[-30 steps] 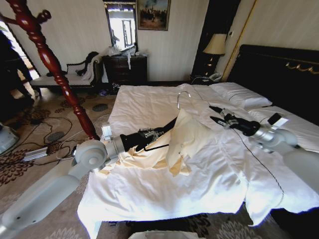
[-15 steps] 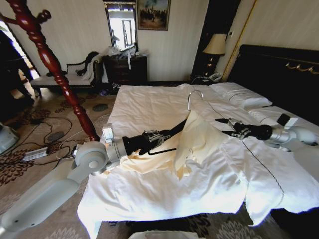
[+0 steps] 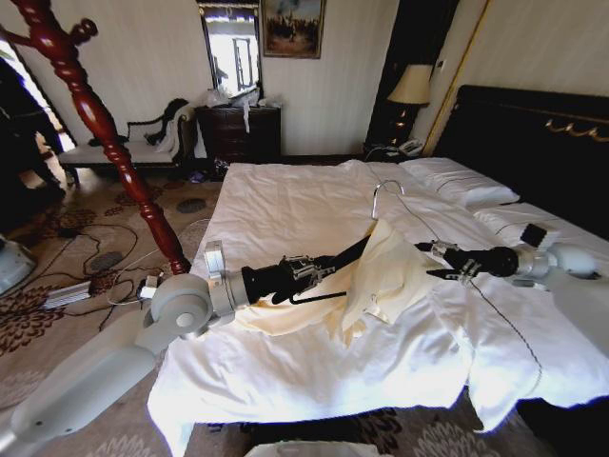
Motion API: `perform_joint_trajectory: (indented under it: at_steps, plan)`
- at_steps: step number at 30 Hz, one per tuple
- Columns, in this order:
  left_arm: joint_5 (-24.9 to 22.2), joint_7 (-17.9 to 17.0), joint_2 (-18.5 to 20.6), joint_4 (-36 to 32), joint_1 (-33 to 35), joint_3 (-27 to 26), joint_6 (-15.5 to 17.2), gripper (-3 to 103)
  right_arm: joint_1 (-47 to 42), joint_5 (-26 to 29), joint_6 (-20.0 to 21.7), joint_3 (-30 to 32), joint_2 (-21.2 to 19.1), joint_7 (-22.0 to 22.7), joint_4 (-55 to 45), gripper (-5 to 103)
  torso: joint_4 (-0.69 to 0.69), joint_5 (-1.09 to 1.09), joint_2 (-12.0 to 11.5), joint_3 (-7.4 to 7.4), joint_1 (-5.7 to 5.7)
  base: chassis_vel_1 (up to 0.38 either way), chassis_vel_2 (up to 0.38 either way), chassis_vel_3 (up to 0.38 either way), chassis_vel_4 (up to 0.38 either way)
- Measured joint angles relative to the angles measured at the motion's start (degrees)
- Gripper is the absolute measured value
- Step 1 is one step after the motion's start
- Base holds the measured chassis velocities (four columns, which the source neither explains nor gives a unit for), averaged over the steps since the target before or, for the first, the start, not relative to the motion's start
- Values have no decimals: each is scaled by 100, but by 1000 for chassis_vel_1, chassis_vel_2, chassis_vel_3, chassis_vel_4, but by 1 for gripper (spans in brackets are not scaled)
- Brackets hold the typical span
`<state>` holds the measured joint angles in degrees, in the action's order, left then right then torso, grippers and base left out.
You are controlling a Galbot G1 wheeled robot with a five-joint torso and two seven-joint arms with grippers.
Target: Pick up the clothes from the bed and hang them on the clothes hanger.
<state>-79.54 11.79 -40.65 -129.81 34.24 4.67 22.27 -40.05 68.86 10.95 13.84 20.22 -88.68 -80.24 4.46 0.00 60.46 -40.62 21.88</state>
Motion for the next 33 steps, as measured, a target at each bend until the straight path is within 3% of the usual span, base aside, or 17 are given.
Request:
perform_joint_trajectory:
  at_steps: [1, 3, 10, 12, 15, 17, 20, 33]
  plan:
    - [13, 6, -7, 2, -2, 9, 0, 15, -8, 0, -4, 0, 0, 3, -1, 83, 0, 0, 0, 0, 0, 0, 0, 0, 0]
    - [23, 17, -13, 3, -5, 18, 0, 15, -18, 0, -9, 0, -5, 6, -3, 83, 0, 0, 0, 0, 0, 0, 0, 0, 0]
    - [73, 25, -18, 53, -23, 37, -5, 15, -49, -29, -97, 21, -39, 26, -43, 49, 0, 0, 0, 0, 0, 0, 0, 0, 0]
    - [78, 25, -19, 64, -24, 37, -5, 15, -58, -41, -107, 26, -44, 28, -57, 49, 1, 0, 0, 0, 0, 0, 0, 0, 0]
    - [112, 35, -29, 111, -31, 38, -12, 15, -73, -73, -129, 37, -49, 34, -104, 33, 0, 0, 0, 0, 0, 0, 0, 0, 0]
    - [118, 34, -37, 132, -38, 36, -19, 15, -73, -76, -138, 41, -47, 28, -117, 29, 0, 0, 0, 0, 0, 0, 0, 0, 0]
    - [121, 33, -61, 164, -68, 31, -23, 15, -73, -77, -160, 44, -39, 24, -135, 24, 0, 0, 0, 0, 0, 0, 0, 0, 0]
    - [227, 20, -132, 250, -123, 72, -122, 15, -103, -58, -252, 44, -18, 43, -166, 24, 0, 0, 0, 0, 0, 0, 0, 0, 0]
